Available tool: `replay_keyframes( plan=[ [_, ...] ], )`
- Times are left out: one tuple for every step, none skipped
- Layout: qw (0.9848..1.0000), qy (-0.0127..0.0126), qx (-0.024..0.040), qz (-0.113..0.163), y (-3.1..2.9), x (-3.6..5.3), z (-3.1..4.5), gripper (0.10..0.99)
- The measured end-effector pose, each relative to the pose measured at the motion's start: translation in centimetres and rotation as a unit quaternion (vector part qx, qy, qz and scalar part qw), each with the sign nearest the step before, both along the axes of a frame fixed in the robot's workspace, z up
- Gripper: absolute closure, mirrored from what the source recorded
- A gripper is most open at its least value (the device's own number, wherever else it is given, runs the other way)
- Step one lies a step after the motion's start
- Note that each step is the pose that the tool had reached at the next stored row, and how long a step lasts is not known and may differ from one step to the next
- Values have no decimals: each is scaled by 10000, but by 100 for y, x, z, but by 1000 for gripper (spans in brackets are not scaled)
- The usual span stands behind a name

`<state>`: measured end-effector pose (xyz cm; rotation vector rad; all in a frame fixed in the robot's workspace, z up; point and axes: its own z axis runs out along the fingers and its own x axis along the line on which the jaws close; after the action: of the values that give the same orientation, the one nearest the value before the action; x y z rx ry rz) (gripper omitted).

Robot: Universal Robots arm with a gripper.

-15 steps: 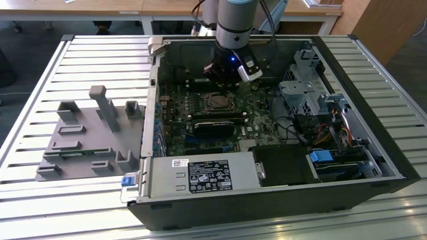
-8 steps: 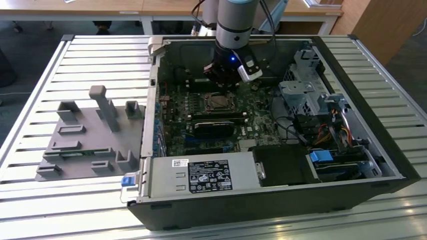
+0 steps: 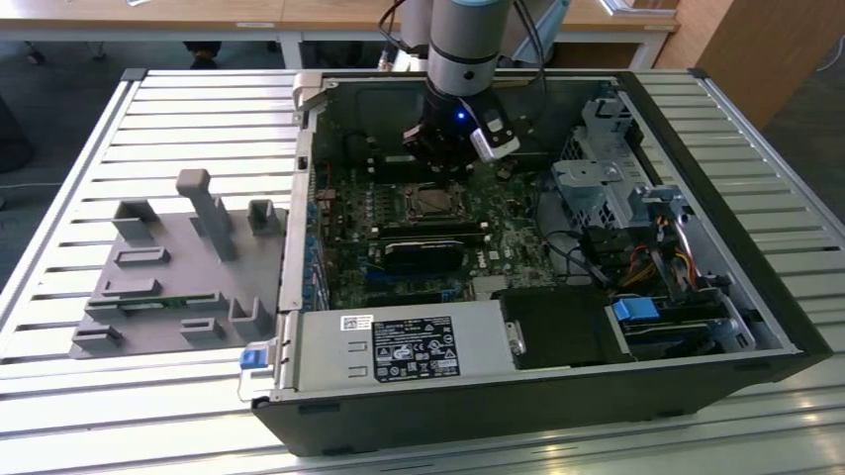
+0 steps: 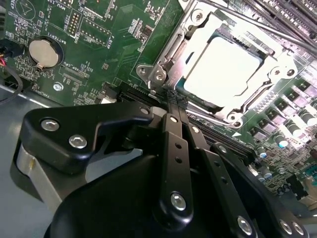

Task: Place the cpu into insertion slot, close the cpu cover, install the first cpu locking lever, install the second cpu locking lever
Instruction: 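Install the first cpu locking lever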

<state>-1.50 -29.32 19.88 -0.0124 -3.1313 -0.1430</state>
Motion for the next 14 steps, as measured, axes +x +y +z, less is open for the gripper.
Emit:
replay_keyframes(
  plan=[
    [10000,-1,1,0,1,0,3,973],
    [10000,-1,3,0,1,0,3,973],
    [10000,-1,3,0,1,0,3,973],
    [10000,-1,3,0,1,0,3,973],
    [10000,-2,-3,0,1,0,3,973],
    [10000,-1,-13,0,1,0,3,973],
    [10000,-1,-27,-1,1,0,2,973],
    [10000,-1,-42,0,1,0,1,973],
    [10000,0,-60,0,0,0,1,973],
    [10000,-1,-76,0,0,0,-1,973],
    [10000,0,-91,0,0,0,-2,973],
    [9999,0,-107,0,1,0,-4,973],
    [9999,0,-119,0,1,0,-7,973],
    [9999,0,-126,0,1,0,-9,973]
  ],
)
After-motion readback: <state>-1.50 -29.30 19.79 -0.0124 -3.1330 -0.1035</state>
